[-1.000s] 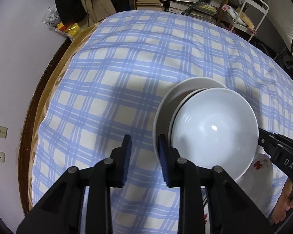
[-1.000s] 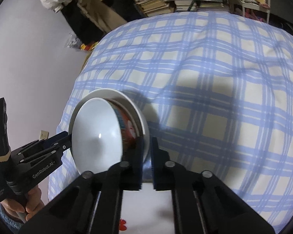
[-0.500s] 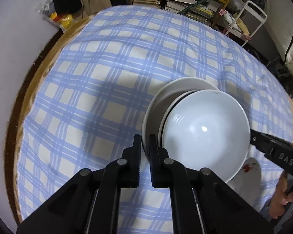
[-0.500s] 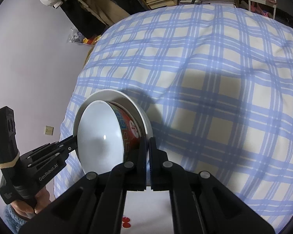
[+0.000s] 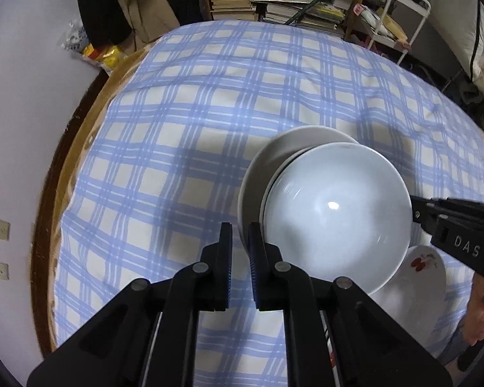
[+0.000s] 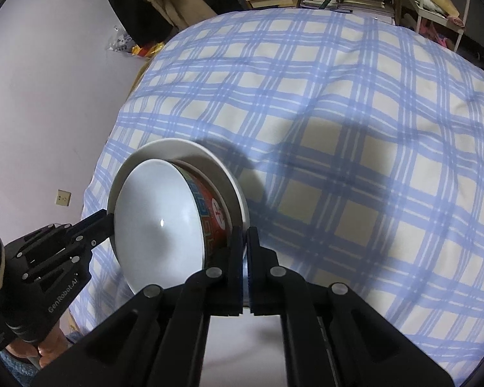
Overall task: Organize plates and bowls
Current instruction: 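Lift the bowl stack with both tools and carry it over the cherry plates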
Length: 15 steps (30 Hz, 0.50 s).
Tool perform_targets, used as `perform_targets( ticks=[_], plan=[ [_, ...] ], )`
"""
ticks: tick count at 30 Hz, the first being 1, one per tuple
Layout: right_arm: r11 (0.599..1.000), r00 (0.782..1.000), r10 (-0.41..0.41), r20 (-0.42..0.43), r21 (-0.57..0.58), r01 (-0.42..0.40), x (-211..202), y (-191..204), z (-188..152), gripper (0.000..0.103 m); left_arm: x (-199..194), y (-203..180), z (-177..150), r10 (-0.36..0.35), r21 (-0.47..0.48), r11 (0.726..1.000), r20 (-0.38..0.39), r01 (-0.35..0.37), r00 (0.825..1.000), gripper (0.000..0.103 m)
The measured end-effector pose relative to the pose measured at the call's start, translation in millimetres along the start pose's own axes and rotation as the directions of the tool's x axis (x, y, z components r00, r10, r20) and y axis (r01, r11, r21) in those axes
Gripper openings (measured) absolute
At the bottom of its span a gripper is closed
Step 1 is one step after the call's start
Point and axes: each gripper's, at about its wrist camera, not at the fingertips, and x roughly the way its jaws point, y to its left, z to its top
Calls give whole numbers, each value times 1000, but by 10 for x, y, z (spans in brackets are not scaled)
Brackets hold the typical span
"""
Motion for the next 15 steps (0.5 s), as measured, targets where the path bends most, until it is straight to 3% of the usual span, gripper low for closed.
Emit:
perform_targets(
  ticks=[9, 15],
  plan=[
    [996, 998, 60, -1, 67, -60, 70, -87, -5, 8, 83, 135, 4, -82, -80, 994, -15, 80, 997, 6],
    [995, 998, 66, -6, 74, -65, 99, -87, -26, 10, 219, 314, -36, -169, -213, 963, -9, 163, 986, 5]
  ],
)
